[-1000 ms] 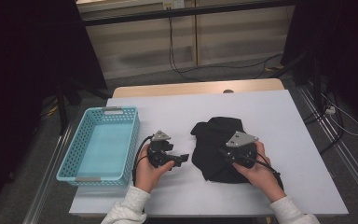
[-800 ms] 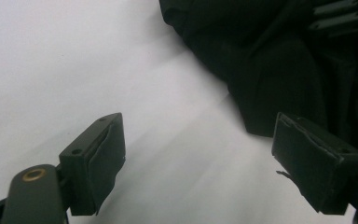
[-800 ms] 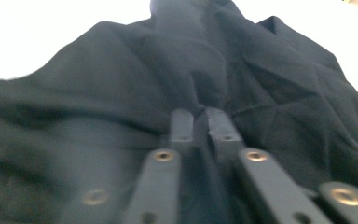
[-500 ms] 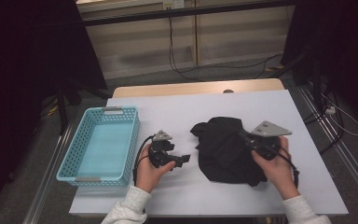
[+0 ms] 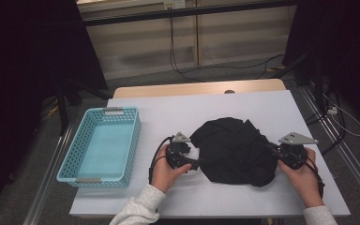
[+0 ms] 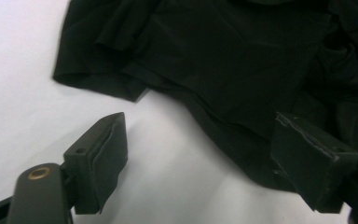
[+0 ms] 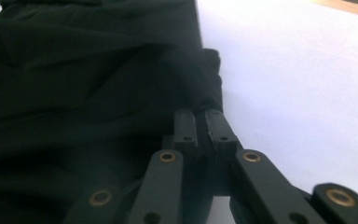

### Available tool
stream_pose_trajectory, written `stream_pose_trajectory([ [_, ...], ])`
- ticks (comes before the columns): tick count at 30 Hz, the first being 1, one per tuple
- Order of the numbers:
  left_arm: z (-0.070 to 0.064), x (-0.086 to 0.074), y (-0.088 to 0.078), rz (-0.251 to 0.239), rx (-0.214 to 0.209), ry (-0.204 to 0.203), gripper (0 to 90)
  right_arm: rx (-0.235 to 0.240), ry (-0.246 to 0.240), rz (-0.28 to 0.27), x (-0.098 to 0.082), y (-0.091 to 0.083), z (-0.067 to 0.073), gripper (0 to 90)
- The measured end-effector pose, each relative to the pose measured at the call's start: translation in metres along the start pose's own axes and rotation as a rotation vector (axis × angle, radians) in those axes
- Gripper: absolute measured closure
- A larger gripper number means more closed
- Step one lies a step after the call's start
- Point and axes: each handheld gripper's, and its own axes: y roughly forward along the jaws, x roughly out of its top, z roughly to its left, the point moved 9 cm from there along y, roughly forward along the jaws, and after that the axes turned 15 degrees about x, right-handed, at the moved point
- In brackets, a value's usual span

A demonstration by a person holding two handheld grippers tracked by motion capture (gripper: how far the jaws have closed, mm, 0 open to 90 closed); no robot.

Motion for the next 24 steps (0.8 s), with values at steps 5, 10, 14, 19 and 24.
stream_pose_trajectory([
  [5,-0.006,0.004,0.005,-0.006,-0.008,0.02,24.8,0.005,-0.008,0.034,-0.008,-0.003,0.004,85.3],
  [10,-0.013,0.005,0.006,-0.003,-0.016,0.052,35.7,0.022,-0.003,0.002,-0.004,-0.009,0.007,72.9],
  [14,-0.024,0.004,0.005,0.01,-0.051,0.058,53.9,0.034,-0.028,-0.032,0.007,-0.01,0.016,59.1],
  [19,-0.031,0.001,0.005,0.023,-0.097,0.024,75.4,0.049,-0.046,-0.053,0.017,-0.009,0.026,51.5],
  [24,-0.035,0.0,0.002,0.059,-0.14,-0.038,89.0,0.109,-0.064,-0.075,0.03,-0.003,0.044,46.8],
])
